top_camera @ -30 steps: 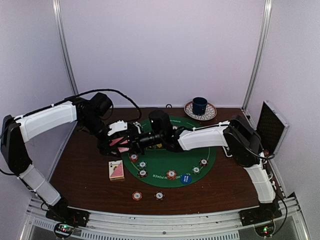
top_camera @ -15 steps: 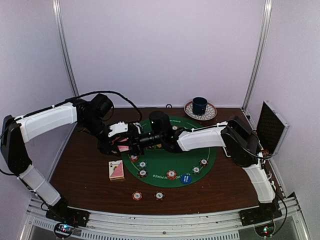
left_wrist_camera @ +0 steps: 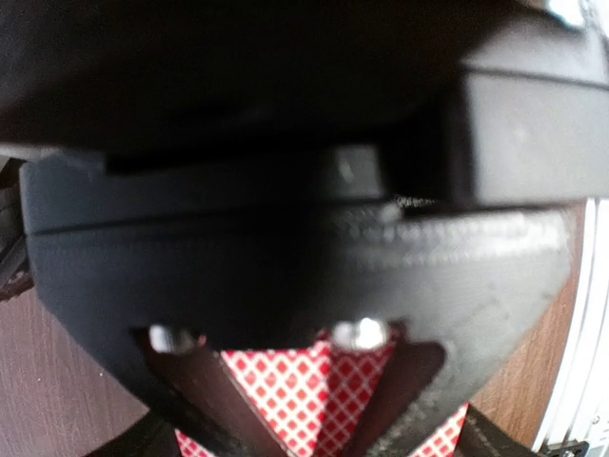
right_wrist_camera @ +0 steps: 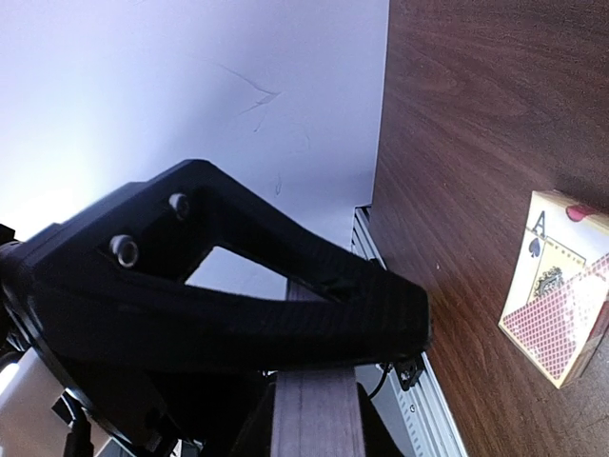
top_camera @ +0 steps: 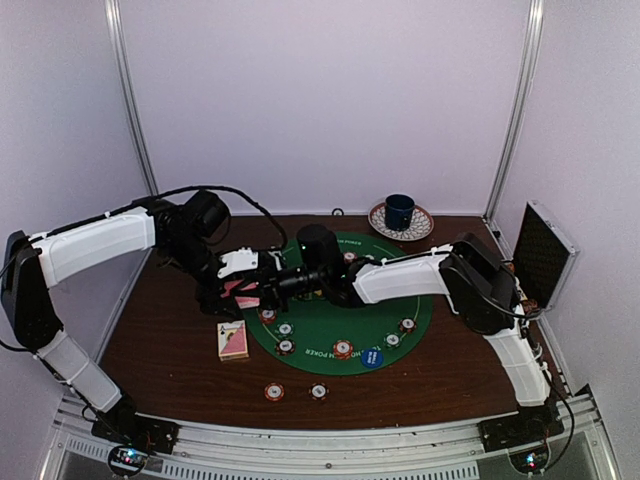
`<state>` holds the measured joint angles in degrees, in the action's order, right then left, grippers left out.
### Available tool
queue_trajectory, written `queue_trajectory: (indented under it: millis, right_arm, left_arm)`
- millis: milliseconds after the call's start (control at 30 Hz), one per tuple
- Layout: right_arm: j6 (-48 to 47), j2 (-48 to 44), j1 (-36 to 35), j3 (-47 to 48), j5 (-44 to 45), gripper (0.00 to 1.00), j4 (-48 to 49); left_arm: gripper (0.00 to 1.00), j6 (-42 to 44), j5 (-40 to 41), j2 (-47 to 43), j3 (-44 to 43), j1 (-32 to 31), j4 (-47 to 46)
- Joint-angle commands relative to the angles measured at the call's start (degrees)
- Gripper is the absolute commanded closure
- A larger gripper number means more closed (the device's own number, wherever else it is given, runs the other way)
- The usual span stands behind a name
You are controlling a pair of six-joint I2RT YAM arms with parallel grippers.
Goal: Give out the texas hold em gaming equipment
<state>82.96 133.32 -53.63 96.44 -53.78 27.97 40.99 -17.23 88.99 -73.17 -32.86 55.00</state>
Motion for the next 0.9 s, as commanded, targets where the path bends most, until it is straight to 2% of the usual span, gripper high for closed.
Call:
queue_trajectory:
  millis: [0, 167, 467, 667, 800, 867]
  right_arm:
    - [0.08, -0.20, 0.19, 1.39, 0.37, 0.90, 1.14]
    - [0.19, -0.66, 0.01, 2.04, -0.51, 0.93, 2.21]
    - [0.21, 0.28, 0.10, 1.54, -0.71, 0.96, 1.92]
    - [-4.73, 0.54, 0.66, 0.94, 0.05, 0.97, -4.22]
    - [-8.60, 0.00, 0.96, 0.80, 1.16, 0.87, -9.57]
    - [-9.88, -0.43, 1.06, 0.93, 1.54, 0.75, -11.19]
  left_arm:
    - [0.13, 0.84, 0.62, -1.25, 0.33, -0.36, -0.08]
    - [0.10, 1.59, 0.55, -0.16, 1.56, -0.35, -0.68]
    - [0.28, 1.80, 1.36, 0.21, -0.49, -0.36, 0.10]
    - [0.38, 2.41, 1.68, 0.21, -2.23, -0.31, 1.74]
    - [0.46, 2.50, 1.97, 0.17, -2.09, -0.36, 1.78]
    - [0.51, 2.44, 1.96, 0.19, -1.83, -0.35, 1.77]
